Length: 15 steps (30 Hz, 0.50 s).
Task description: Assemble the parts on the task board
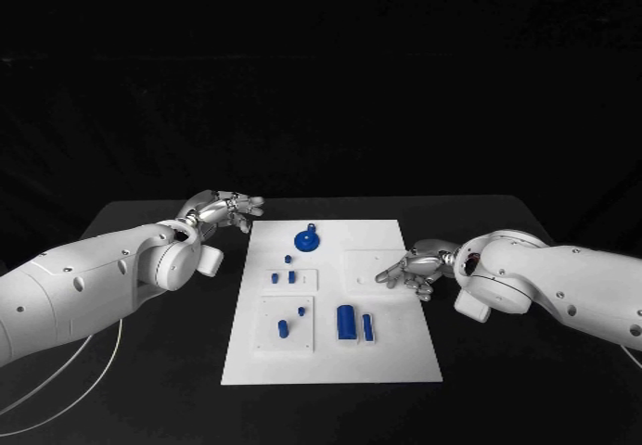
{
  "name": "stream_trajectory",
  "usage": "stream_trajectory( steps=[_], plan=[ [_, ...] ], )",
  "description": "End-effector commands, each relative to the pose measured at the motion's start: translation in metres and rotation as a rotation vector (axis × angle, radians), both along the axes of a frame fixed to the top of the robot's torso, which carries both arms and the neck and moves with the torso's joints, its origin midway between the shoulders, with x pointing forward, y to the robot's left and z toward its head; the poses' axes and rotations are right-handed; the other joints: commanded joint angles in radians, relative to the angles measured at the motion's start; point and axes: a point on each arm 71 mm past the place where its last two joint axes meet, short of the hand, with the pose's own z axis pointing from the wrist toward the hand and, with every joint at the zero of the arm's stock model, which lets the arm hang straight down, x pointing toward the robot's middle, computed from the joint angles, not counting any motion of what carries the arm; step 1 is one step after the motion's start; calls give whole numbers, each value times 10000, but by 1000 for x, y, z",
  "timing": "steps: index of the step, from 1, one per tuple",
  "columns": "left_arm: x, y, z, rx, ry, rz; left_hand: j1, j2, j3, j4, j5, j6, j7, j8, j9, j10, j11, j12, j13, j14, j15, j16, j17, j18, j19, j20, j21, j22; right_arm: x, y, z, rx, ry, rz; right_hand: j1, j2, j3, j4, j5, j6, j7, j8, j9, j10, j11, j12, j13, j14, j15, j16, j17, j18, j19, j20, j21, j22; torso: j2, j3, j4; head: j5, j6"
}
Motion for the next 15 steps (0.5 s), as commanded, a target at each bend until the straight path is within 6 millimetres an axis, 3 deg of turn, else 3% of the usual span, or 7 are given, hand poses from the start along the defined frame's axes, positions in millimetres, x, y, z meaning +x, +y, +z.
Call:
stream_trajectory(
  steps=[1, 7, 9, 12, 13, 14, 15],
  plan=[
    [2, 1, 5, -151, -173, 31, -111, 43, -109, -35, 55, -65, -27, 35, 13, 4, 115, -23, 16, -249, 38, -216, -78, 123, -243, 35, -164, -20, 19, -2, 21, 2367, -1294, -349, 180, 76, -64, 11, 173, -240, 199, -40, 20, -63, 33, -62, -41, -14, 71, -92, -43, 128, -99, 25, -88, -38, -123, 5, 9, -7, 278],
    [5, 3, 13, -182, -268, 133, -119, 135, -131, -152, 69, -29, -42, 62, 20, -17, 211, -23, 19, -684, 182, -1007, -438, -25, -688, 179, -621, -137, 48, -15, 32, 4095, -2273, -898, 560, 441, -198, -6, 529, -271, 275, -2, 73, -561, 124, -513, -385, -541, 190, -823, -407, 54, -751, 324, -621, -234, -287, -1, 30, -4, 546],
    [7, 3, 15, -226, -289, 160, -112, 169, -82, -208, 82, -11, -53, 77, 28, -27, 271, -24, 20, -1127, 361, -1646, -719, -135, -1067, 331, -953, -246, 57, -19, 34, 4430, -2582, -1128, 710, 517, -235, 2, 582, -303, 336, 2, 86, -775, 193, -789, -625, -790, 266, -1217, -613, -10, -1092, 476, -925, -362, -323, 12, 29, 8, 667],
    [9, 1, 19, -291, -341, 238, -84, 202, -6, -291, 91, -21, -47, 84, 38, -125, 327, -49, -6, -1532, 719, -2535, -1066, -225, -1611, 655, -1405, -377, 70, -25, 36, 4909, -3049, -1535, 1079, 642, -245, 28, 818, -467, 515, -38, 91, -1462, 427, -1700, -1404, -1693, 607, -2290, -1162, -259, -2214, 846, -1771, -691, -371, 36, 36, 33, 792],
    [10, 2, 19, -336, -342, 292, -68, 214, 24, -325, 96, -50, -34, 72, 36, -298, 398, -77, -68, -1831, 896, -2923, -1201, -253, -1881, 818, -1599, -428, 74, -25, 37, 5116, -3135, -1660, 1386, 700, -218, 74, 850, -570, 600, -64, 85, -1750, 552, -2218, -1910, -2120, 835, -2763, -1418, -368, -2762, 993, -2135, -822, -385, 48, 41, 38, 818],
    [10, 1, 19, -401, -328, 341, -58, 219, 39, -340, 100, -62, -28, 66, 34, -393, 435, -83, -106, -1938, 969, -3065, -1248, -262, -1992, 886, -1677, -448, 78, -26, 37, 5350, -3200, -1729, 1386, 700, -218, 74, 850, -570, 600, -64, 85, -1750, 552, -2218, -1910, -2120, 835, -2763, -1418, -368, -2762, 993, -2135, -822, -395, 61, 40, 42, 838],
    [11, 1, 19, -449, -314, 369, -58, 219, 39, -340, 100, -62, -28, 66, 34, -393, 435, -83, -106, -1938, 969, -3065, -1248, -262, -1992, 886, -1677, -448, 81, -26, 37, 5503, -3273, -1763, 1425, 724, -231, -21, 865, -644, 689, -87, 72, -1907, 641, -2644, -2335, -2421, 1059, -3117, -1620, -470, -3178, 1108, -2410, -928, -410, 69, 44, 40, 883]
  ],
)
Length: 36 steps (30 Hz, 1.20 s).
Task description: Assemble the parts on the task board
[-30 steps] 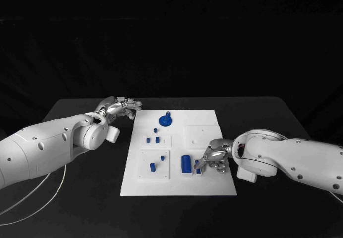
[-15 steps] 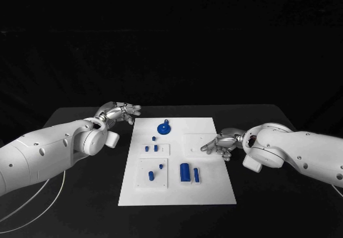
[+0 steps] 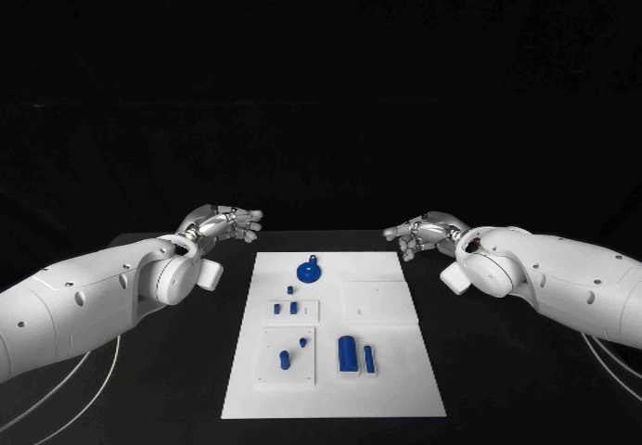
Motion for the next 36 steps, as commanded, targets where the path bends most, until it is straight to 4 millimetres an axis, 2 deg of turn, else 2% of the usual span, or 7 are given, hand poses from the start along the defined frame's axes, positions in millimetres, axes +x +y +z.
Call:
stream_trajectory(
  steps=[1, 10, 11, 13, 16, 17, 36],
  plan=[
    [2, -2, 2, -387, -37, 197, 19, 77, -5, -51, 59, -64, -30, 24, 6, -80, -11, -30, -30, -115, 34, -126, -49, -132, -94, 53, -60, -16, 9, -2, 8, 1754, -1049, -234, 128, 29, -30, -110, 57, -114, 140, -81, -9, -267, 141, -661, -652, -485, 337, -565, -316, -339, -653, 198, -434, -174, -92, 49, 13, 16, 142],
    [4, -8, 1, -657, 23, 110, 153, 89, 174, -80, 82, -749, 31, -306, -194, -1408, 223, -21, -754, -1828, 915, -1894, -696, 25, -1366, 961, -1085, -283, 19, -3, -6, 2557, -1418, -706, 942, 284, 138, -27, 106, -650, 163, -110, -464, -61, 985, -5333, -6186, -2327, 1831, -4492, -3372, -966, -3625, 1053, -2474, -942, -96, 104, 44, 25, 311],
    [4, -6, -1, -324, 100, 101, -9426, 1337, -4559, 2293, -572, -8487, -1679, -3287, -4897, -4431, -1336, -673, -2352, -9220, -801, -6975, -3515, -345, -6805, 269, -5609, -3938, 18, -4, -10, 1809, -900, -767, -8073, 464, -3708, 2873, -2330, -8891, -1646, -1762, -6171, -9228, -628, -7710, -9304, -10590, 220, -8209, -8348, -2305, -8866, -778, -5062, -4199, -96, 76, 25, 14, 258],
    [3, -7, -2, -350, 94, 121, -9426, 1337, -4559, 2293, -572, -8487, -1679, -3287, -4897, -11569, -1336, -673, -2352, -9220, -801, -6975, -3515, -345, -6805, 269, -5609, -4340, 17, -3, -11, 1851, -918, -781, -8073, 464, -3708, 2873, -2330, -8891, -1646, -1762, -6171, -9228, -628, -7710, -9304, -10590, 220, -8209, -8348, -2305, -8866, -778, -5062, -4582, -126, 74, 20, 21, 241],
    [-2, -11, -6, -471, 66, 222, -9426, 1337, -4559, 2293, -572, -8487, -1679, -3287, -4897, -11569, -1336, -673, -2352, -9220, -801, -6975, -3515, -345, -6805, 269, -5609, -5374, 13, 2, -13, 2057, -1004, -853, -8073, 464, -3708, 2873, -2330, -8891, -1646, -1762, -6171, -9228, -628, -7710, -9304, -10590, 220, -8209, -8348, -2305, -8866, -778, -5062, -11877, -273, 65, -5, 59, 156],
    [-4, -13, -8, -525, 54, 268, -9426, 1337, -4559, 2293, -572, -8487, -1679, -3287, -4897, -11569, -1336, -673, -2352, -9220, -801, -6975, -3515, -345, -6805, 269, -5609, -12480, 11, 4, -14, 2148, -1040, -887, -8073, 464, -3708, 2873, -2330, -8891, -1646, -1762, -6171, -9228, -628, -7710, -9304, -10590, 220, -8209, -8348, -2305, -8866, -778, -5062, -11877, -337, 62, -16, 76, 119],
    [-101, -69, -57, -1857, -34, 2201, -9426, 1337, -4559, 2293, -572, -8487, -1679, -3287, -4897, -11569, -1336, -673, -2352, -9220, -801, -6975, -3515, -345, -6805, 269, -5609, -12480, -89, 73, -48, 4758, -1425, -2932, -8073, 464, -3708, 2873, -2330, -8891, -1646, -1762, -6171, -9228, -628, -7710, -9304, -10590, 220, -8209, -8348, -2305, -8866, -778, -5062, -11877, -1014, 22, -131, 249, -273]
  ],
)
